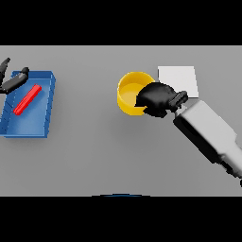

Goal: Pick up the red beaker and tilt it to pour out 1 green nut into yellow bowl. Pick up the yellow bowl and place it on the metallic measuring scale.

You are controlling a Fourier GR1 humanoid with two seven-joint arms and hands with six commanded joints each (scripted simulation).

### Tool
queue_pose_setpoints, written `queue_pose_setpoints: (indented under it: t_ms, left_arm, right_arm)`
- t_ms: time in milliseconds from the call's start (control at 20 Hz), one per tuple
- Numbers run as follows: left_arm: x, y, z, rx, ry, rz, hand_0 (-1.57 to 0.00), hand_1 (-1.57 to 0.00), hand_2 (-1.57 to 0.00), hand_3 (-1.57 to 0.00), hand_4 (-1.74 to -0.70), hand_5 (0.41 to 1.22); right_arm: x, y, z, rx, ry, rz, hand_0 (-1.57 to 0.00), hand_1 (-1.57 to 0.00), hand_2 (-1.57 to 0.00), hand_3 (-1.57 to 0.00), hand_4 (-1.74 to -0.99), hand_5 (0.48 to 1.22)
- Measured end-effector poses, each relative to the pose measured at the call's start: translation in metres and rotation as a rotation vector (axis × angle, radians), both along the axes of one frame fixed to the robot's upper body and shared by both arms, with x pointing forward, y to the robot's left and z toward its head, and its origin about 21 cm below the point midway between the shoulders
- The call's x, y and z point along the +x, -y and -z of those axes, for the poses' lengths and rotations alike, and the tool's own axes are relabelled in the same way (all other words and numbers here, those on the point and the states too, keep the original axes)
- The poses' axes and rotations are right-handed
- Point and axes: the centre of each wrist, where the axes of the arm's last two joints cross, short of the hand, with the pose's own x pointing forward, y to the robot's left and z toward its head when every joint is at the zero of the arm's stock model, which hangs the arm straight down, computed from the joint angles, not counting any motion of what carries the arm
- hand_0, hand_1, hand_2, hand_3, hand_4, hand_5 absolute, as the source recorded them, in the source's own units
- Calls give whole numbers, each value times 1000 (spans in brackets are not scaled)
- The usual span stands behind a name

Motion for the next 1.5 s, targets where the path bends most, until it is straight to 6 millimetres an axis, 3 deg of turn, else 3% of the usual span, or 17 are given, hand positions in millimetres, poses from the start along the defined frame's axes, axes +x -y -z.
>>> queue_pose_setpoints:
  t_ms: [300,450,600,900,1150,1500]
  left_arm:
    - [-5,-5,-4,-21,-18,-31,1,1,1,1,-834,733]
    - [-6,-3,-5,-21,-30,-30,1,1,1,1,-844,739]
    - [-8,-2,-10,-18,-22,-39,1,1,1,1,-852,758]
    - [-12,-3,-12,-21,-40,-61,1,1,1,1,-865,779]
    - [-5,8,-11,-8,-39,-52,1,1,1,1,-858,804]
    - [-10,2,-10,-9,-64,-66,1,1,1,1,-845,788]
  right_arm:
    - [24,33,-21,25,92,112,-1558,-1570,-1528,-1159,-1741,1221]
    - [37,49,-22,39,133,169,-1564,-1571,-1542,-1153,-1741,1221]
    - [50,71,-15,26,159,242,-1567,-1571,-1556,-1155,-1741,1221]
    - [70,95,0,30,152,357,-1570,-1571,-1500,-1181,-1741,1221]
    - [76,116,19,43,126,391,-1571,-1571,-1398,-1342,-1741,1221]
    - [78,116,39,37,79,439,-1571,-1571,-1382,-1417,-1741,1221]
